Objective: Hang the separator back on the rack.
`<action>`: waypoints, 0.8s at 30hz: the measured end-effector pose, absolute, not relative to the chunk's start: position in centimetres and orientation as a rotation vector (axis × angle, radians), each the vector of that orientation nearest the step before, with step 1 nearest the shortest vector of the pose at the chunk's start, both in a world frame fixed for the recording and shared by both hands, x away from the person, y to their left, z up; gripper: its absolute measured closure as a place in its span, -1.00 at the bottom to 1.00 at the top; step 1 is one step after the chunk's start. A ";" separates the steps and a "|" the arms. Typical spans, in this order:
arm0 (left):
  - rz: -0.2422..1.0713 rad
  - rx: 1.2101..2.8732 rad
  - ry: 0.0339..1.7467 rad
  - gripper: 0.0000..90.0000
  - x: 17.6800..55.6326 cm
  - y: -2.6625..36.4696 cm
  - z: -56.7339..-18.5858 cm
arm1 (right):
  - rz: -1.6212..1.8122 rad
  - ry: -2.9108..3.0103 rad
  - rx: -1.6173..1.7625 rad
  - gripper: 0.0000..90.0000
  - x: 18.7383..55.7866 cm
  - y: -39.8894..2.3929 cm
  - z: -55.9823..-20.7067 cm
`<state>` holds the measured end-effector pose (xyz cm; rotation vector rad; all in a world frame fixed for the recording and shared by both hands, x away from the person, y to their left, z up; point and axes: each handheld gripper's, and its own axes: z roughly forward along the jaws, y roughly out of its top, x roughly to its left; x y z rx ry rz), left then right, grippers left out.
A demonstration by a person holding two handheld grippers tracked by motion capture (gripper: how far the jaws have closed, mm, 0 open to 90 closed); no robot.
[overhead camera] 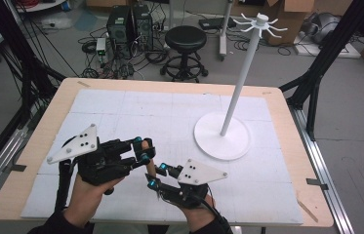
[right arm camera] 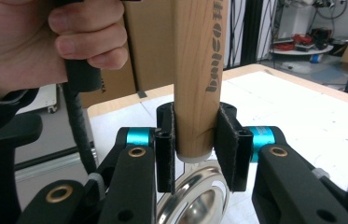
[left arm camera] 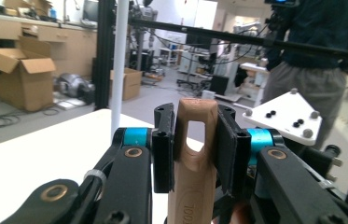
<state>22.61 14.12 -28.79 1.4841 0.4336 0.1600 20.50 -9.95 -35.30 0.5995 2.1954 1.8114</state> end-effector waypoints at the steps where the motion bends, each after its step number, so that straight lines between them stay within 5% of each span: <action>1: 0.160 1.484 0.434 0.50 22.6 14.1 -28.8 | 1.811 2.195 0.599 0.57 20.5 -9.9 -35.3; 3: 0.106 1.468 0.424 0.11 22.9 14.4 -28.9 | 1.845 2.221 0.590 0.57 20.7 -10.3 -35.2; 8: -0.022 1.462 0.355 -0.18 23.5 15.5 -29.4 | 1.956 2.289 0.515 0.57 21.0 -10.9 -34.9; 19: -0.216 1.459 0.194 -0.14 23.4 15.6 -29.5 | 2.174 2.441 0.259 0.57 21.7 -11.0 -34.6; 24: -0.289 1.454 0.157 0.18 23.4 15.1 -29.6 | 2.250 2.518 0.161 0.57 22.0 -10.7 -34.8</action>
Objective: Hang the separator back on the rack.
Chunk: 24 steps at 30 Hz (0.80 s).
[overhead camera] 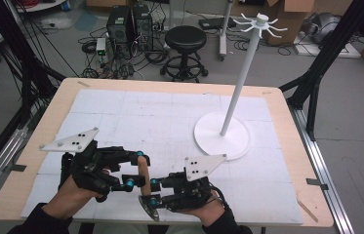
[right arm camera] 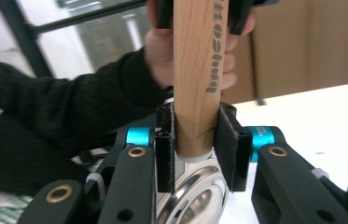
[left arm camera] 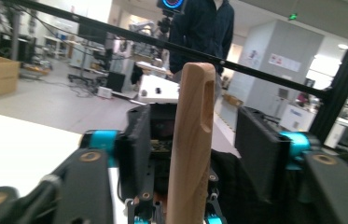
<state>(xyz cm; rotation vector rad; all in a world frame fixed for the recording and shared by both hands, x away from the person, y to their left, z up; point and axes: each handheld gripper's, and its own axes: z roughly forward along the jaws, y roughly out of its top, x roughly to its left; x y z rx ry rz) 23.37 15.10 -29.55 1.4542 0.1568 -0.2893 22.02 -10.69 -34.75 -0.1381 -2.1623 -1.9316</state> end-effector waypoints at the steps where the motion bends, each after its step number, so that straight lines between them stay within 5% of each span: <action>1: -0.294 1.456 0.148 0.18 23.3 15.0 -29.6 | -1.932 -2.162 -0.138 0.57 22.0 -10.7 -34.8; 6: -0.284 1.447 0.114 0.60 23.2 14.9 -29.5 | -1.888 -2.137 -0.095 0.57 22.1 -10.5 -35.0; 11: -0.223 1.465 0.161 0.62 23.1 14.8 -29.3 | -1.874 -2.115 -0.140 0.54 22.3 -10.7 -35.2; 12: -0.164 1.476 0.197 0.62 23.0 14.8 -29.2 | -1.904 -2.136 -0.188 0.23 22.4 -10.9 -35.1; 16: -0.076 1.496 0.273 0.62 23.0 14.7 -28.9 | -2.000 -2.222 -0.290 -0.05 22.1 -11.0 -34.8; 19: -0.021 1.514 0.310 0.62 22.8 14.5 -28.8 | -2.068 -2.274 -0.350 -0.03 21.9 -11.1 -34.5; 24: 0.043 1.510 0.360 0.62 22.7 14.1 -28.7 | -2.106 -2.372 -0.435 0.27 21.5 -10.8 -34.0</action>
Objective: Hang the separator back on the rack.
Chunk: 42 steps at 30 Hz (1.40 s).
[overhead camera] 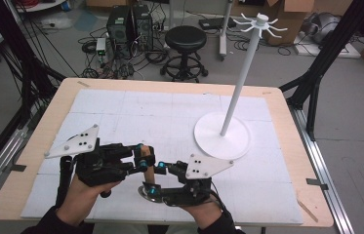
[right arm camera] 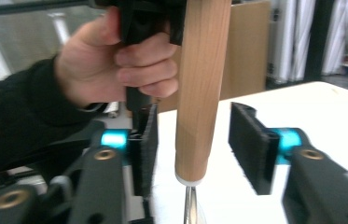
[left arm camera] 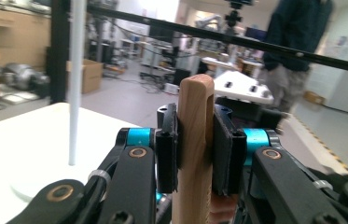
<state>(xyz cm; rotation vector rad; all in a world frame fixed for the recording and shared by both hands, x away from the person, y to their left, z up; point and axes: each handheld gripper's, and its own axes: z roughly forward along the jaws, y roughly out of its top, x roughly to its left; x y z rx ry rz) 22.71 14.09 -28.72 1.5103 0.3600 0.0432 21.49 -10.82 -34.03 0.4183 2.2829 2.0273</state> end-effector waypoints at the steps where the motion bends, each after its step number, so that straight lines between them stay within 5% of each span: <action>1: 0.048 1.507 0.367 0.62 22.7 14.0 -28.7 | 2.024 2.284 0.430 0.33 21.5 -10.8 -34.0; 3: 0.043 1.504 0.370 0.62 22.8 13.9 -28.7 | 2.022 2.270 0.466 0.56 21.7 -11.0 -34.0; 7: 0.034 1.500 0.384 0.61 23.1 13.8 -28.8 | 2.014 2.282 0.496 0.60 21.7 -11.3 -34.0; 9: 0.038 1.482 0.401 0.07 23.3 14.0 -28.9 | 2.017 2.286 0.518 0.61 21.9 -11.6 -34.0; 11: 0.047 1.463 0.430 -0.15 23.6 14.9 -29.1 | 2.018 2.260 0.546 0.61 22.2 -12.1 -34.0; 20: 0.172 1.495 0.483 -0.59 24.0 18.3 -31.5 | 1.996 2.150 0.649 0.61 25.0 -16.5 -32.7; 42: 0.241 1.543 0.633 -0.58 24.8 24.2 -38.1 | 1.911 1.912 0.806 0.61 33.3 -21.4 -24.1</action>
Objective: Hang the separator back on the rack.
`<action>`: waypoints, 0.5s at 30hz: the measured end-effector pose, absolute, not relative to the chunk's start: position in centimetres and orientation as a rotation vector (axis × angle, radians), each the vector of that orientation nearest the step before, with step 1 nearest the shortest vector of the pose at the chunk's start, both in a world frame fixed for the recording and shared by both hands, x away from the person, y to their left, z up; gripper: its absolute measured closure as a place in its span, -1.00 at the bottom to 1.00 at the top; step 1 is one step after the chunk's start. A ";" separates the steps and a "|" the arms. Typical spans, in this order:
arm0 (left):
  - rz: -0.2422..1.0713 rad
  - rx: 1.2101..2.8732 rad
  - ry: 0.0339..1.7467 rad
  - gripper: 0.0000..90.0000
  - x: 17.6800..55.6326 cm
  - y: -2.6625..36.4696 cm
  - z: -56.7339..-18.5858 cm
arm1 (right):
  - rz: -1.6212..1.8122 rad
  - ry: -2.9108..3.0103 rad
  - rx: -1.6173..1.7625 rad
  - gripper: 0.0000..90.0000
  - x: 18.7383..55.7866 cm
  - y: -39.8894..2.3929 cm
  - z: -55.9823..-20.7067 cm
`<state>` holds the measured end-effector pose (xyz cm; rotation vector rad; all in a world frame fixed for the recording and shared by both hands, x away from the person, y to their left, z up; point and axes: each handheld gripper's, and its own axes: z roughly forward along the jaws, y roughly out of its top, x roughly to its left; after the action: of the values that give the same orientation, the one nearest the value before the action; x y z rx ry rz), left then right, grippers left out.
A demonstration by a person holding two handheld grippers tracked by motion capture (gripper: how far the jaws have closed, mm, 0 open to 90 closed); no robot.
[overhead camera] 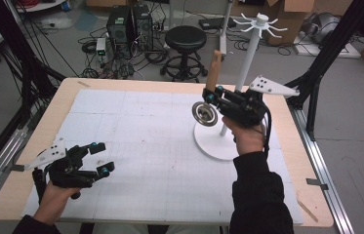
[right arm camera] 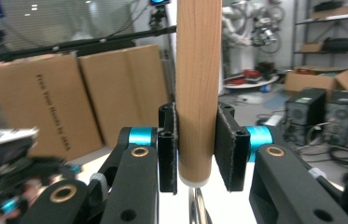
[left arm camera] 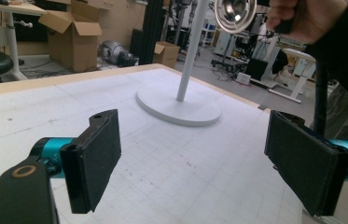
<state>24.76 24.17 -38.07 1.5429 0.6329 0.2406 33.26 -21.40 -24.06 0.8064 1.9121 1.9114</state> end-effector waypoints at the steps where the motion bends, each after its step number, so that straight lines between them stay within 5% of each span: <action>1: 0.238 1.541 0.631 -0.58 24.8 24.3 -38.1 | 1.906 1.886 0.817 0.60 33.8 -21.8 -23.2; 15: 0.223 1.523 0.631 -0.58 24.8 24.5 -38.0 | 1.868 1.767 0.961 0.60 35.9 -24.1 -20.7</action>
<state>24.76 24.47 -38.02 1.5228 0.6306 0.2228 35.91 -24.08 -20.70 0.9608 1.7670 1.8681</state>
